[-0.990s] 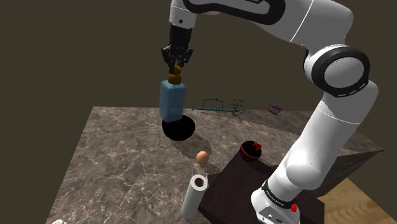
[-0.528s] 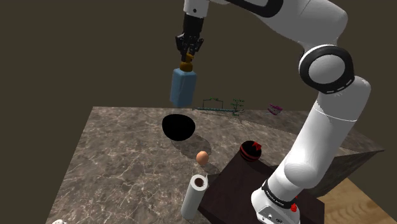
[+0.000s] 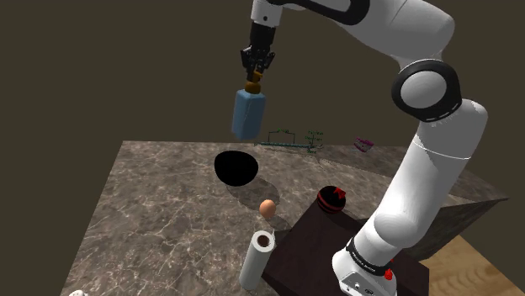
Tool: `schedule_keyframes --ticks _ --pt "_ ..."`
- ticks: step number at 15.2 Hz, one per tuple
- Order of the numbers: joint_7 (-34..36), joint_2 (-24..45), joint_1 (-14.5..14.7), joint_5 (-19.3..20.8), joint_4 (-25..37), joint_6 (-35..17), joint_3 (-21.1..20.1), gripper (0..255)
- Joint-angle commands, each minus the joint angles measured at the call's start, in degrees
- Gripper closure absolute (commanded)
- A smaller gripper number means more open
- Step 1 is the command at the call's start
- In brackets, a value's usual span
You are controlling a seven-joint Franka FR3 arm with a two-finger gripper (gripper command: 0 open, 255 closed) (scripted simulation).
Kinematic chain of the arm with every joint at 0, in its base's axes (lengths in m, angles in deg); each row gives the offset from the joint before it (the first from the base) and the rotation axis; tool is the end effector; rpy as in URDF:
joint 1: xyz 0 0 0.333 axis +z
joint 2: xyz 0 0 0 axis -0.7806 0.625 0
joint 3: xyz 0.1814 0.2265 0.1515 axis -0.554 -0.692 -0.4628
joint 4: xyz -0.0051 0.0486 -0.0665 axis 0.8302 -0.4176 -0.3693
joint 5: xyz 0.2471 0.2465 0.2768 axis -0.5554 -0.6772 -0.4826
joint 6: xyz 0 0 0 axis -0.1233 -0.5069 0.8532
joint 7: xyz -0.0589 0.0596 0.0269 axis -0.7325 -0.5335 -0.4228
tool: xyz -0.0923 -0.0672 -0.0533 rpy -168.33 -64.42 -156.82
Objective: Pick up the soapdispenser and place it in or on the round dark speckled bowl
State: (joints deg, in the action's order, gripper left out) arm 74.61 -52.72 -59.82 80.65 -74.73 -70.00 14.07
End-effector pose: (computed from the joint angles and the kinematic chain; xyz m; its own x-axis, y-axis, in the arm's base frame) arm 0.6494 0.0056 0.6533 0.9896 -0.1434 0.0138 -0.1435 -0.9896 0.0105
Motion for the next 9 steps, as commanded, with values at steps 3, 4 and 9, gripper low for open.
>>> schedule_keyframes --ticks 3,4,9 --pt "-0.10 -1.31 -0.22 -0.26 -4.96 -3.73 0.08 255" --pt "-0.12 -1.62 -0.27 -0.32 -6.16 -4.63 0.09 255" --pt "-0.19 -2.85 -0.45 -0.56 -11.72 -8.97 0.17 255"
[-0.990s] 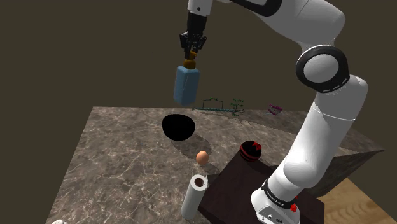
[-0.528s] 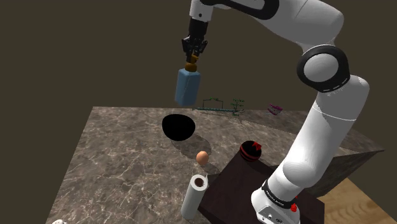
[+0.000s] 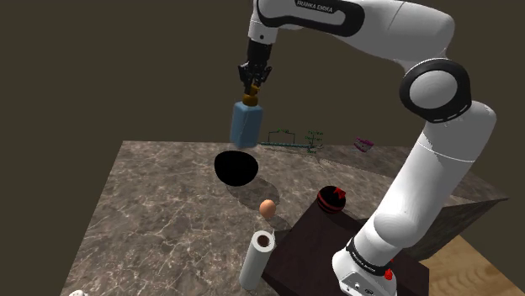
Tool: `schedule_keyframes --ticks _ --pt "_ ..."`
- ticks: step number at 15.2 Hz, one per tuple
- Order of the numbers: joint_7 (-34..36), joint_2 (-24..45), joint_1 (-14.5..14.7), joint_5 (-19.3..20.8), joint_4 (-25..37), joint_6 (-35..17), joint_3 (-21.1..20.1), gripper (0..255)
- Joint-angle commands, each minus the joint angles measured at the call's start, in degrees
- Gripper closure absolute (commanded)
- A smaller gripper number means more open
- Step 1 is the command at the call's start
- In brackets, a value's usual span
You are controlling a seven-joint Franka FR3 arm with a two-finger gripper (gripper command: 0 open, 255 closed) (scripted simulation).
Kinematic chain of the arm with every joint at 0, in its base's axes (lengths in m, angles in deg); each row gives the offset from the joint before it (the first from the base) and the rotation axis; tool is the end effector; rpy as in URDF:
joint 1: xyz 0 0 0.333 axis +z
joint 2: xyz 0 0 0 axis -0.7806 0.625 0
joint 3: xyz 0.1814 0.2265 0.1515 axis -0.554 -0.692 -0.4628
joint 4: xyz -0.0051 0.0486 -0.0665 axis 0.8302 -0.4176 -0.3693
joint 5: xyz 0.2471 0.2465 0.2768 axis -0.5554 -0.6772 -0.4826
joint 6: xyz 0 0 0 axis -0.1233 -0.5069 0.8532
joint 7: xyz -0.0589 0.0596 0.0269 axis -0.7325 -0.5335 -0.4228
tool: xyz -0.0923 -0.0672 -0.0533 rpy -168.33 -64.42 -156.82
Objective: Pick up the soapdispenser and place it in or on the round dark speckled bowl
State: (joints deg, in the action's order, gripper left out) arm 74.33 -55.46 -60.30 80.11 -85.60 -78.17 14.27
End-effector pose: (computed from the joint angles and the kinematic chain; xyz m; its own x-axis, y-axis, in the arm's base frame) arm 0.6497 0.0046 0.5977 0.9896 -0.1430 0.0136 -0.1432 -0.9896 0.0106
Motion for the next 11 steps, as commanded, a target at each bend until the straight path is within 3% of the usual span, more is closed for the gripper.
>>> schedule_keyframes --ticks 1,11 --pt "0.08 -0.31 0.00 -0.05 -1.88 -1.64 -0.02 255" --pt "0.08 -1.31 -0.17 -0.20 -10.90 -9.68 0.08 255"
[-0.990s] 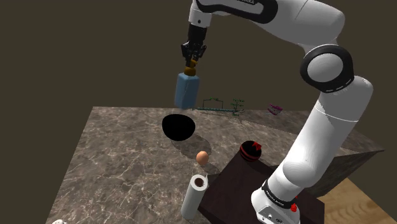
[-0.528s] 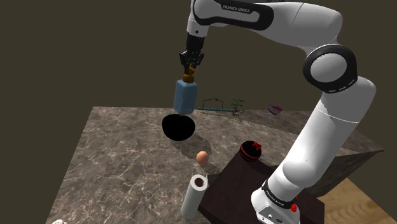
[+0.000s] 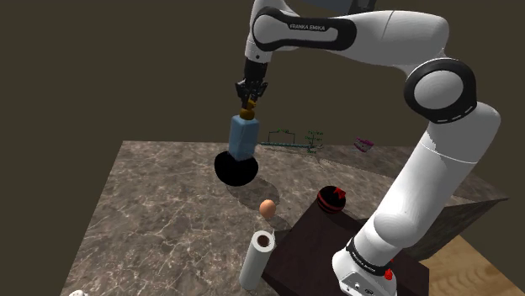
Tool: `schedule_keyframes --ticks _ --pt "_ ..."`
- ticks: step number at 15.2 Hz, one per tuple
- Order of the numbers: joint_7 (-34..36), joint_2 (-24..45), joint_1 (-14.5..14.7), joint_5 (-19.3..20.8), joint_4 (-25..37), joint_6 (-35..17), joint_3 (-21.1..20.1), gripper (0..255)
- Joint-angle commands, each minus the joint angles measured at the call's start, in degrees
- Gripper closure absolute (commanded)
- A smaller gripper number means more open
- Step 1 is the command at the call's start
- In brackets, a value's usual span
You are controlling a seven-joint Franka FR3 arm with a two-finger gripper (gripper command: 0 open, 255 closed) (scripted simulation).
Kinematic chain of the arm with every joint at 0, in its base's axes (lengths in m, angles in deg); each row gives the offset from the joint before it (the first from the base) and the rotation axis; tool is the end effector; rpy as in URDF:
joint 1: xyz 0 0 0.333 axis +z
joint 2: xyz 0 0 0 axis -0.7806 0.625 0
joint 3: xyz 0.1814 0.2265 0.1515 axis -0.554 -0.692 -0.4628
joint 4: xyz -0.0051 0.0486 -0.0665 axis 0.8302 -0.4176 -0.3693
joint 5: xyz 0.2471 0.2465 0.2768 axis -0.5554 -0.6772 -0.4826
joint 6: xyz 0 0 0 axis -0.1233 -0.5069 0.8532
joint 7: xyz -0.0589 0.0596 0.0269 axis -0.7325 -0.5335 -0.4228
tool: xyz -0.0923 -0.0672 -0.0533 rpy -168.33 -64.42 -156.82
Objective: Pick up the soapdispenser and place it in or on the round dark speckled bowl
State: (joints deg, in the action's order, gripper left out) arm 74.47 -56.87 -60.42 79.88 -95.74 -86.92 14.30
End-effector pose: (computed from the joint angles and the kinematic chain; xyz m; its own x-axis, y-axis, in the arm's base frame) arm 0.6482 0.0064 0.5329 0.9896 -0.1430 0.0136 -0.1432 -0.9896 0.0106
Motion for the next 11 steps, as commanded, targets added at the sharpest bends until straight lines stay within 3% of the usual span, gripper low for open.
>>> schedule_keyframes --ticks 1,11 --pt "-0.06 0.08 -0.05 0.02 -1.55 -1.70 0.05 255" --pt "0.08 0.43 -0.09 0.14 -7.45 -7.94 0.09 255"
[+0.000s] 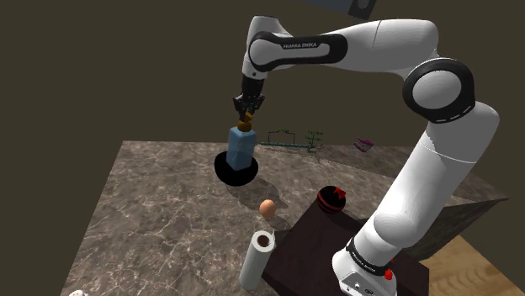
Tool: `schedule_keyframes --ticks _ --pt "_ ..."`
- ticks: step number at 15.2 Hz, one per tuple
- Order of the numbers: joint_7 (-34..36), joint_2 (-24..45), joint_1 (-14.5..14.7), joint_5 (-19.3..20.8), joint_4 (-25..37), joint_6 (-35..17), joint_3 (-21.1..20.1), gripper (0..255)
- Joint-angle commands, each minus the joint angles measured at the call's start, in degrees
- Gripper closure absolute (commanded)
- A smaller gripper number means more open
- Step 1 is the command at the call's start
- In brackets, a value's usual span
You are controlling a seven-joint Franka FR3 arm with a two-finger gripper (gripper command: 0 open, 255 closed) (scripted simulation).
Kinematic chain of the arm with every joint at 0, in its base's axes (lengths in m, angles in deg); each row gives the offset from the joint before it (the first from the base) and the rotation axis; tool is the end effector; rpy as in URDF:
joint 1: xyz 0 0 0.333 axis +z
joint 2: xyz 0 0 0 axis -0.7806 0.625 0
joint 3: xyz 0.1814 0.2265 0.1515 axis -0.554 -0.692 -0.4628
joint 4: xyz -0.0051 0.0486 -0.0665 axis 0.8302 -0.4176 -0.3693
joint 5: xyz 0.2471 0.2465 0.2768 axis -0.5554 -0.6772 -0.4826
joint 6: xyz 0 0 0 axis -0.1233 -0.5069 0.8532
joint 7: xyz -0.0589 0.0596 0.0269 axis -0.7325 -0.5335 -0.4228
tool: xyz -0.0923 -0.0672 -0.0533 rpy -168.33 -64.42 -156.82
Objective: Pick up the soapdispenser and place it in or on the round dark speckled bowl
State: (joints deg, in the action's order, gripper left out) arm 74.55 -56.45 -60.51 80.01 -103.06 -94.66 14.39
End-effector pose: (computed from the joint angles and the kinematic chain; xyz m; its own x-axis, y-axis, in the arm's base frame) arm 0.6474 0.0054 0.4720 0.9896 -0.1430 0.0137 -0.1431 -0.9896 0.0106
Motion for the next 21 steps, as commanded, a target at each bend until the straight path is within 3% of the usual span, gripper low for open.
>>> schedule_keyframes --ticks 1,5,6,11,15,21 --pt "0.01 0.01 0.00 0.01 -0.13 -0.20 0.00 255" --pt "0.01 0.01 0.00 0.01 -0.13 -0.20 0.00 255" --pt "0.01 0.02 0.00 0.01 -0.12 -0.20 0.00 0" --pt "0.01 0.02 0.00 0.01 -0.13 -0.21 0.00 0" --pt "-0.09 -0.43 0.07 -0.12 6.61 6.97 -0.07 0" --pt "-0.09 -0.43 0.07 -0.12 6.61 6.97 -0.07 0"
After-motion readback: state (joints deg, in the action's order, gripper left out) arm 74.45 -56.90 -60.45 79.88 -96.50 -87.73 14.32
